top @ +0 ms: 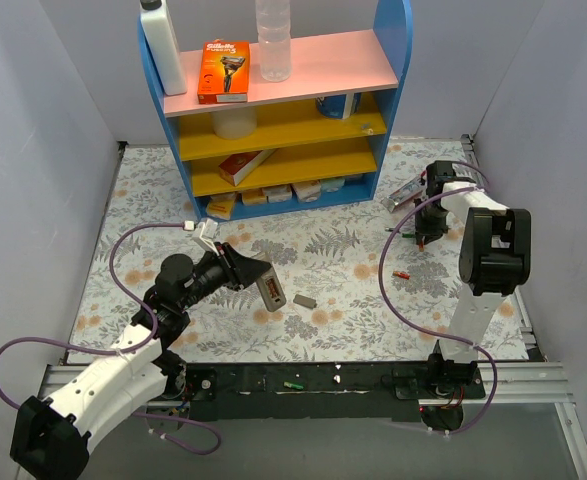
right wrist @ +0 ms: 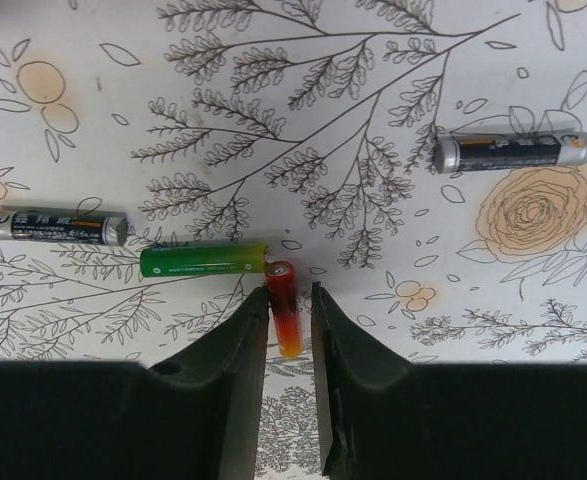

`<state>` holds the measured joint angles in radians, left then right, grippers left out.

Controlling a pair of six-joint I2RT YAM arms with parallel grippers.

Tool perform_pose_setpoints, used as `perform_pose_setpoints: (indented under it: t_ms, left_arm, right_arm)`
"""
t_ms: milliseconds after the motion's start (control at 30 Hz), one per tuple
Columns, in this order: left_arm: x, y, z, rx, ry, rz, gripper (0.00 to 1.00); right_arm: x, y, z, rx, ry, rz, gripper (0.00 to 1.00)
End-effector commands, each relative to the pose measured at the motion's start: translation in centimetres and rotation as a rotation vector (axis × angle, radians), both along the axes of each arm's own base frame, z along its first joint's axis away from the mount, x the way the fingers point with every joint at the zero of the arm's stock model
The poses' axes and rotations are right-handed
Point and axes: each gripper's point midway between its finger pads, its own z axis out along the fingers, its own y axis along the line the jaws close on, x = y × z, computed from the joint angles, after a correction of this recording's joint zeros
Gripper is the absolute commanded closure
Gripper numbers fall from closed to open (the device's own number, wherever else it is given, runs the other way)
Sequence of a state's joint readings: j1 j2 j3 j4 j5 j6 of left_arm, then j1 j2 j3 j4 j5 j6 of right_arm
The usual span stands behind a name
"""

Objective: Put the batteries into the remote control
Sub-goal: Pick up the battery from the center of the board.

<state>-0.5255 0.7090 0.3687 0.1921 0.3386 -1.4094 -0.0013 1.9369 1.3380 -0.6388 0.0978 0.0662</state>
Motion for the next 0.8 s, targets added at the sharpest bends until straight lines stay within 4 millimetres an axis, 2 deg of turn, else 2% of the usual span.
perform_pose_setpoints:
  t_ms: [0, 333, 567, 733, 767]
  left_arm:
    - [0.1, -0.2, 1.7, -0.013, -0.045, -0.013, 1.0]
    - [0.1, -0.3, 1.7, -0.017, -0.034, -0.02, 1.0]
    - [0.1, -0.4, 1.6, -0.019, -0.025, -0.022, 1.0]
    - [0.1, -0.5, 1.8, -0.03, -0.026, -0.026, 1.0]
    - [0.1, -0.6, 1.8, -0.031, -0.026, -0.028, 1.0]
  right_arm:
    - [0.9, -0.7, 0.4, -0.005, -0.01, 0.007, 0.69]
    - [0.8, -0.4, -1.2, 0.012, 0.016, 0.035, 0.7]
    - [1.2, -0.2, -1.2, 0.017, 0.015, 0.056, 0.7]
    - [1.0, 0.0, -1.5, 0.033, 0.02, 0.058, 0.76]
    - [1.0, 0.0, -1.5, 0.031, 0.017, 0.058, 0.82]
